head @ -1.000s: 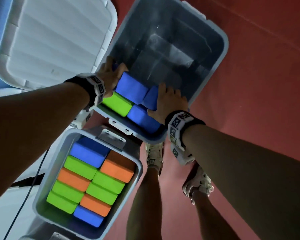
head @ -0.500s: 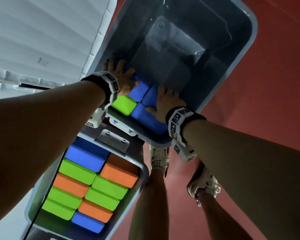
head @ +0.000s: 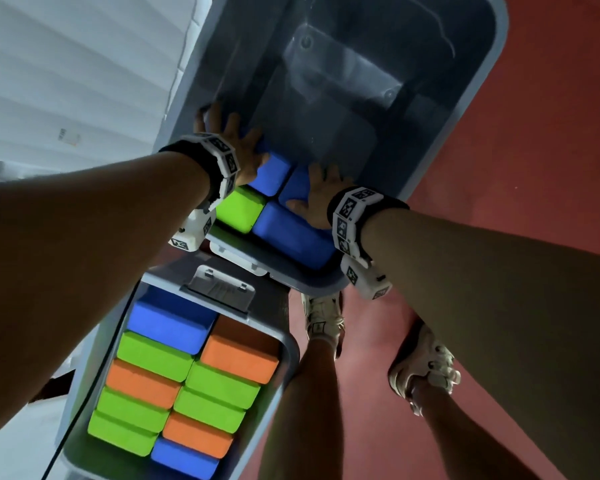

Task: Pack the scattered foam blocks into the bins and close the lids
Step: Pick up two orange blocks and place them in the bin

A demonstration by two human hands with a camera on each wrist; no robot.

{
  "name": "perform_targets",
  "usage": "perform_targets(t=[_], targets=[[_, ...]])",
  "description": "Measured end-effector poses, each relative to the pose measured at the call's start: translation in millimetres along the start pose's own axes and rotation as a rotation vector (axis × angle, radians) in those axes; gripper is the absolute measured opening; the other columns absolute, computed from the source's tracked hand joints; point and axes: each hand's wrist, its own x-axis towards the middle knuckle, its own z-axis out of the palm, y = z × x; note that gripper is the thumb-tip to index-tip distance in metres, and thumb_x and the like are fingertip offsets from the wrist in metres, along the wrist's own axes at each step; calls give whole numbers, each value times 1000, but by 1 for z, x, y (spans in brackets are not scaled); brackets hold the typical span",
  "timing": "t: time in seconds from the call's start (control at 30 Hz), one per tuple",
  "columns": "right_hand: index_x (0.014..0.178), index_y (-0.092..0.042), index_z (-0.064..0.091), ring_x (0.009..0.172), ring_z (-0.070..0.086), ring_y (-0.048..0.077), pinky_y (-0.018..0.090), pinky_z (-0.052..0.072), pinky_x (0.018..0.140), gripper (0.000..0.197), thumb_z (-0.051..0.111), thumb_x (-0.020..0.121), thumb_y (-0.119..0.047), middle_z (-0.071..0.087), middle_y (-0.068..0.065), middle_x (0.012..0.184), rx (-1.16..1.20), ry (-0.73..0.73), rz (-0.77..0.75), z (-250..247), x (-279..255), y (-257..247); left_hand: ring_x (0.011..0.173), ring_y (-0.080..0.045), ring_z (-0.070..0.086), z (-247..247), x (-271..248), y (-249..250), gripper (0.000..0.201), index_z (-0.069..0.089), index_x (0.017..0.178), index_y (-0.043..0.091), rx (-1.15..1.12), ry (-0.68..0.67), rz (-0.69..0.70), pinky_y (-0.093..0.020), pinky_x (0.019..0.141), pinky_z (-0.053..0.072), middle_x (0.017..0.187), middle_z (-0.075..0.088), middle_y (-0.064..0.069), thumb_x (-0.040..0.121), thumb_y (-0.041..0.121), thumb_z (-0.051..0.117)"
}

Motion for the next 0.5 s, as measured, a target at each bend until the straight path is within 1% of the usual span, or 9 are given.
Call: perform_targets(t=[0.07,0.13,0.2,0.27,0.33,0.37,0.43,0.47,0.5], targets=[[155,-14,5,138,31,45,55,35,109,88,46,94,-62,14,18,158,9,20,1,-11,-8,6,143,-37,11,-16,-6,7,56,31,136,36,-50,-19,-6,-62,111,16,149,26,-9,88,65,32],[153,-13,13,134,35,44,53,39,106,76,45,97,-54,21,19,155,22,87,-13,-28,-19,21,142,-37,16,-30,-12,18,56,35,137,30,-82,-1,22,-57,111,22,148,27,-11,90,60,41],[148,-11,23,130,40,43,50,41,102,63,41,100,-47,31,21,148,69,151,-7,-44,-31,38,138,-37,23,-42,-18,28,56,37,138,25,-76,13,42,-53,110,26,145,30,-14,92,56,43],[147,-7,26,128,42,43,48,41,102,58,37,102,-42,36,23,145,124,194,-6,-55,-37,58,134,-38,30,-58,-22,42,53,37,138,24,-66,33,61,-52,107,29,141,33,-16,93,52,44],[142,-1,34,123,48,42,44,43,101,52,37,103,-36,43,25,139,167,248,-75,-63,-44,77,130,-39,35,-74,-23,62,49,40,136,26,-89,52,92,-54,105,32,138,37,-15,92,47,46],[135,1,42,117,52,40,42,45,97,46,38,102,-32,49,25,132,189,306,-140,-65,-48,85,129,-39,36,-85,-25,74,46,42,134,28,-90,54,112,-54,104,33,136,38,-13,91,44,47],[112,-3,56,99,59,34,35,45,82,30,40,102,-26,60,18,111,248,433,-257,-69,-61,99,126,-38,39,-106,-27,100,40,51,127,25,-97,79,208,-51,102,37,132,43,-11,89,38,50],[98,-9,57,89,60,30,33,42,74,24,41,102,-26,62,12,96,307,475,-282,-70,-71,109,120,-37,43,-117,-30,118,35,58,119,19,-104,85,293,-48,100,40,127,48,-13,89,35,50],[87,-15,54,78,58,27,33,41,68,22,41,101,-27,59,4,83,356,498,-289,-72,-80,121,113,-36,49,-128,-32,137,35,64,108,14,-126,75,374,-46,95,42,118,55,-15,87,35,47]])
